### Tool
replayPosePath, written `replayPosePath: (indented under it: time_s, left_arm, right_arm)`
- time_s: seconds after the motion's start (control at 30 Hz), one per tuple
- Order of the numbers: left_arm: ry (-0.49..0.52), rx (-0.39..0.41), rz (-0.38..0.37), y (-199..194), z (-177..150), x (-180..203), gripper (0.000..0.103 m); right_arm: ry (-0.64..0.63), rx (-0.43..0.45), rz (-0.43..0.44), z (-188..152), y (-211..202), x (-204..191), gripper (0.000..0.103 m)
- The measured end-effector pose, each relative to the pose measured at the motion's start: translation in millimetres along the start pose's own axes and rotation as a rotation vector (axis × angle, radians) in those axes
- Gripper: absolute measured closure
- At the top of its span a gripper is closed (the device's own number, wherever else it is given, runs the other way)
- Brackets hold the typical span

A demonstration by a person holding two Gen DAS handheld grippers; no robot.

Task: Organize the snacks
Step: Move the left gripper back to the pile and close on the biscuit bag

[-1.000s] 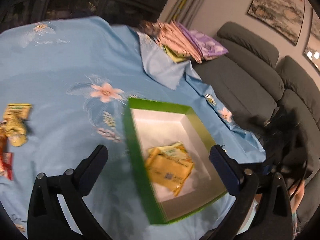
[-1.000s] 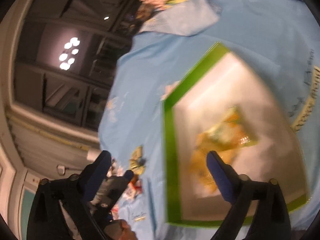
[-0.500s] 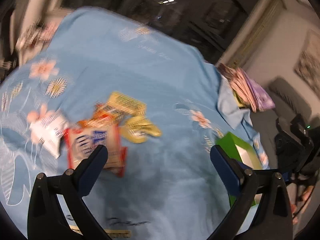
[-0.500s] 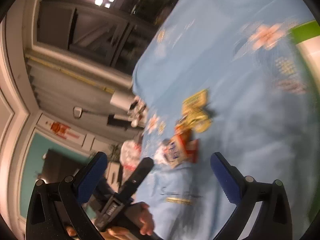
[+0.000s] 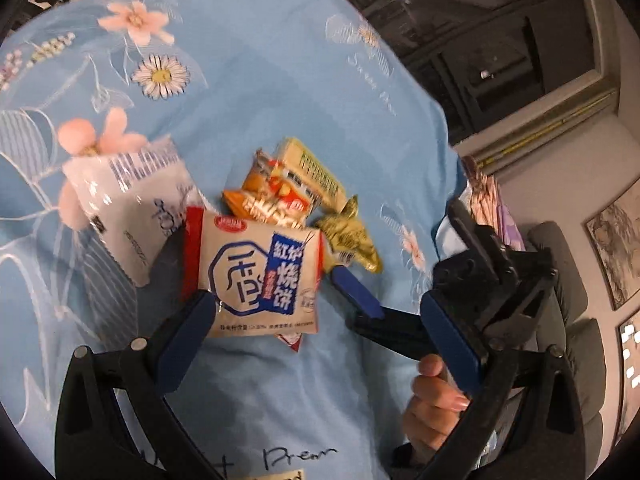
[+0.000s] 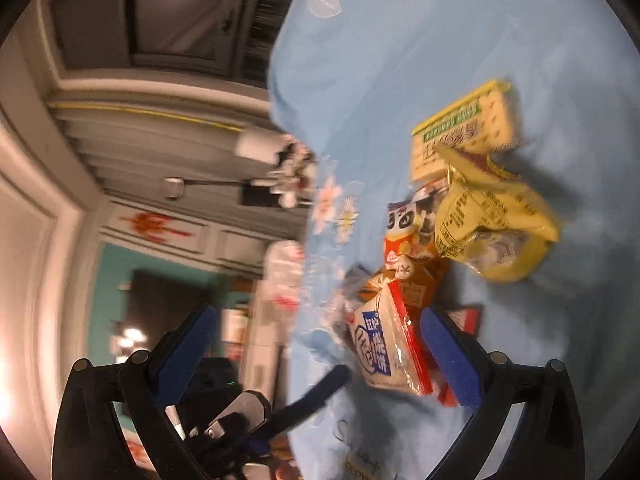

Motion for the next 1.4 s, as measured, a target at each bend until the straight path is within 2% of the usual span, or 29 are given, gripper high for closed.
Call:
replayPosePath:
  time_s: [0.07,0.17,0.27,0.37,0.43,0.53,0.67,0.77,0.83,0.93,1.07,1.27,1.3,1.33,1.4]
  left_arm:
    - [-0.036,-0.009,-0.008,3.6,-4.6,-6.4,0.000]
    - [-0.107,0.018,0.024,-5.2,-8.2,-22.8,0.001]
    - [-0.143,0.061,0.018,-24.7,-6.5,-27.4,0.000]
    - [-0.149,0.069,0.037,-29.0,-6.8,-33.9,0.000]
    - [-0.140,0.065,0.067,-23.4,-8.2,-35.4,0.000]
    - [-0.074,0.037,0.075,-14.1,-6.1,-29.8,0.000]
    - [-0.084,0.000,0.081,-21.8,-10.8,-32.5,0.001]
    - [-0.155,0.024,0.062,-34.1,-15.8,-40.3,0.001]
    - [-0.193,0.033,0.024,-34.5,-15.8,-43.4,0.001]
    - [-0.167,-0.020,0.027,-34.8,-19.2,-41.6,0.001]
    - [-0.120,-0.051,0.051,-33.9,-24.2,-37.3,0.001]
    - [-0.184,-0.053,0.025,-31.2,-22.0,-44.3,0.001]
    - [-0.189,-0.051,0.022,-25.9,-19.4,-41.1,0.001]
    - [-0.195,-0.046,0.019,-24.9,-17.9,-40.7,0.001]
    - [-0.202,-0.037,0.019,-26.5,-17.9,-43.0,0.001]
  right_arm:
    - [0.007,-0.018,-0.073,1.5,3.3,9.3,0.003]
    - [-0.054,-0.022,-0.055,-1.5,1.3,2.1,0.004]
    - [-0.068,-0.018,-0.069,-2.5,2.6,4.7,0.006]
    - [-0.093,-0.024,-0.071,-6.9,1.7,2.5,0.008]
    - [-0.091,-0.027,-0.106,-9.4,6.4,6.3,0.019]
    - [-0.100,-0.060,-0.128,-15.6,7.4,10.8,0.027]
    - [-0.024,-0.093,-0.129,-22.5,-2.7,14.2,0.028]
    - [-0.076,-0.075,-0.101,-27.9,-10.4,-2.3,0.028]
    - [-0.118,-0.102,-0.074,-33.2,-7.4,-11.4,0.028]
    - [-0.121,-0.104,-0.139,-34.5,1.6,-5.9,0.028]
    - [-0.029,-0.160,-0.220,-29.0,18.1,19.2,0.028]
    - [-0.074,-0.136,-0.202,-31.2,21.9,10.8,0.028]
    - [-0.064,-0.136,-0.197,-30.7,22.0,12.4,0.029]
    - [-0.055,-0.143,-0.204,-29.9,22.5,14.3,0.036]
    - [-0.032,-0.151,-0.211,-30.1,22.6,20.0,0.042]
Point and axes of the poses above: each gripper's, at about its wrist camera, not at the fingertips, and y roughly the way its jaws point, x to its right, z to its top, the point moved 5 cm from there along y, roughly the way its jaws point, and after that the axes turned 14 degrees about y, right-handed, at the moved point
